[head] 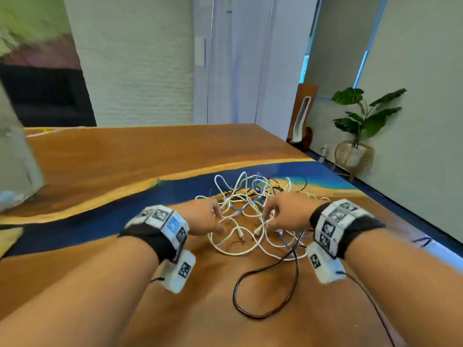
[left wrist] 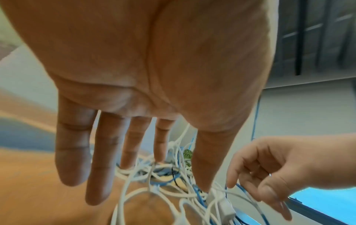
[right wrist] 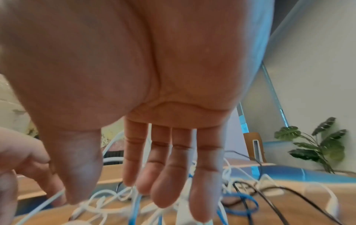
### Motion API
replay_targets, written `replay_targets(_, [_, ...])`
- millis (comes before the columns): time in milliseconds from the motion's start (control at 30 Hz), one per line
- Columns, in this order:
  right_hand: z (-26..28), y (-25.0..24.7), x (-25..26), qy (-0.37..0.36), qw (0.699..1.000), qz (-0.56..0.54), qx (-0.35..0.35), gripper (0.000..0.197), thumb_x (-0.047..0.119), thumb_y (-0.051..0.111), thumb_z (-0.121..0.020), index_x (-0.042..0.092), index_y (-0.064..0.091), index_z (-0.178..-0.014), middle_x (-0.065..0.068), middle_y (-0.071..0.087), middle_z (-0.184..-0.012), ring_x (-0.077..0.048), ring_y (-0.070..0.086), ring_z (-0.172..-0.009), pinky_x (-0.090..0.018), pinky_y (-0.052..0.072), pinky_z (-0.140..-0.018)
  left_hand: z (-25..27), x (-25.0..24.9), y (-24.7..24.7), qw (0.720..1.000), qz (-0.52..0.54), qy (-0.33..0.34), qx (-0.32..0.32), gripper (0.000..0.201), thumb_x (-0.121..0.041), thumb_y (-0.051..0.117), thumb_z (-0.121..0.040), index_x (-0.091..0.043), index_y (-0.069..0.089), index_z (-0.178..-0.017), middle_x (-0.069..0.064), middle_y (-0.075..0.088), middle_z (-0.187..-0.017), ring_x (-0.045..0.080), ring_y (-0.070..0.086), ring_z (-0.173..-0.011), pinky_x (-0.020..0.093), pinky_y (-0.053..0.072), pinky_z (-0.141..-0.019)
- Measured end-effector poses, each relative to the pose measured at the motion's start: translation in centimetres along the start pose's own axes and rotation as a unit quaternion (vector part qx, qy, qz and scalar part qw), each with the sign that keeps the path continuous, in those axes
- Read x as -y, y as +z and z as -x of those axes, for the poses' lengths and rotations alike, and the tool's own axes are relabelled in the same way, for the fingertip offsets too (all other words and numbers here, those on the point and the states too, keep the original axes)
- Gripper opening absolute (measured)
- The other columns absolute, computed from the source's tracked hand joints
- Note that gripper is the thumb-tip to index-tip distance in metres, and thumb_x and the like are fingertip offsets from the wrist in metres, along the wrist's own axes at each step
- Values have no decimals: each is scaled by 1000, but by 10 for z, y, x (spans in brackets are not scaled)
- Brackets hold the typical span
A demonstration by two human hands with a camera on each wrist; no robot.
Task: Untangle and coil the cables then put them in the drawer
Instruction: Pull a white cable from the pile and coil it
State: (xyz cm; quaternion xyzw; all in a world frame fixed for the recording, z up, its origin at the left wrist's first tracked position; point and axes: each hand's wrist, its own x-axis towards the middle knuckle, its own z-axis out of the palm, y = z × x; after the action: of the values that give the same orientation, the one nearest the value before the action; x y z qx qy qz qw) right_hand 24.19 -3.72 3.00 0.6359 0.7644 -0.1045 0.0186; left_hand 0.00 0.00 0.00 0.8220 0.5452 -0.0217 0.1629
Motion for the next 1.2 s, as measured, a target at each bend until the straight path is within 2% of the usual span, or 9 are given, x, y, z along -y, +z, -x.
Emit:
replay_targets(167, [16, 43, 3, 46, 998, 1, 45, 31, 38, 72, -89, 24, 76, -116, 3, 72, -117, -19, 67, -106, -34, 56, -93, 19, -11, 32, 994, 107, -17, 14, 11, -27, 74, -91, -30, 69, -100, -9, 71, -84, 11, 70, -83, 23, 48, -70])
replay_targets(300, [31, 48, -13, 85, 996, 5, 29, 32, 28, 65, -88, 14, 76, -114, -9, 74, -118, -28, 69, -109, -41, 58, -96, 42, -6, 25, 982, 165, -16, -91, 20, -15, 65, -96, -31, 77, -91, -12, 68, -59, 1, 67, -58, 16, 47, -56])
replay_targets(467, [56, 27, -46, 128, 990, -39, -51, 24, 35, 66, -94, 20, 73, -111, -2, 71, -114, -24, 66, -111, -29, 51, -85, 66, -4, -22, 899, 299, -31, -317, 24, -12, 62, -100, -29, 79, -96, -5, 76, -76, 8, 68, -55, 29, 58, -58])
replay_targets(600, [68, 28, -64, 140, 977, -129, -96, 38, 30, 71, -92, 25, 70, -130, 2, 65, -134, -16, 62, -110, -22, 45, -90, 71, -31, -46, 883, 307, -4, -354, 29, -9, 59, -101, -29, 79, -98, -11, 76, -86, 10, 70, -62, 29, 60, -59])
replay_targets(700, [70, 30, -61, 114, 965, -186, -146, 23, 24, 72, -90, 26, 76, -113, 6, 68, -120, -8, 60, -86, -21, 46, -78, 67, -60, -51, 892, 274, 29, -358, 31, -9, 58, -101, -31, 80, -97, -14, 76, -89, 8, 67, -67, 25, 53, -60])
replay_targets(833, [65, 15, -43, 72, 952, -199, -221, 26, 27, 73, -89, 31, 73, -115, 13, 66, -113, -7, 61, -84, -22, 46, -76, 66, -99, -65, 878, 273, 80, -386, 29, -11, 60, -101, -31, 81, -100, -19, 71, -79, -4, 59, -57, 14, 45, -55])
replay_targets(967, [53, 10, -11, -6, 948, -270, -169, 49, 34, 80, -85, 41, 55, -126, 5, 68, -102, -11, 66, -79, -24, 50, -67, 64, -116, -71, 850, 305, 146, -403, 35, -10, 61, -99, -40, 76, -90, -10, 76, -83, 18, 71, -67, 40, 63, -72])
replay_targets(1067, [37, 22, 13, -10, 943, -298, -148, 12, 34, 73, -93, 29, 69, -103, -2, 73, -97, -21, 71, -80, -35, 57, -74, 64, -105, -73, 839, 321, 162, -409, 37, -8, 59, -99, -39, 76, -88, -2, 76, -81, 26, 71, -68, 47, 62, -72])
replay_targets(1200, [14, 22, 13, 46, 924, -320, -203, 31, 36, 62, -100, 18, 75, -78, -4, 75, -76, -22, 69, -73, -33, 54, -70, 64, -57, -77, 872, 264, 125, -394, 31, -11, 55, -102, -37, 73, -100, -12, 70, -87, 2, 61, -65, 24, 49, -64])
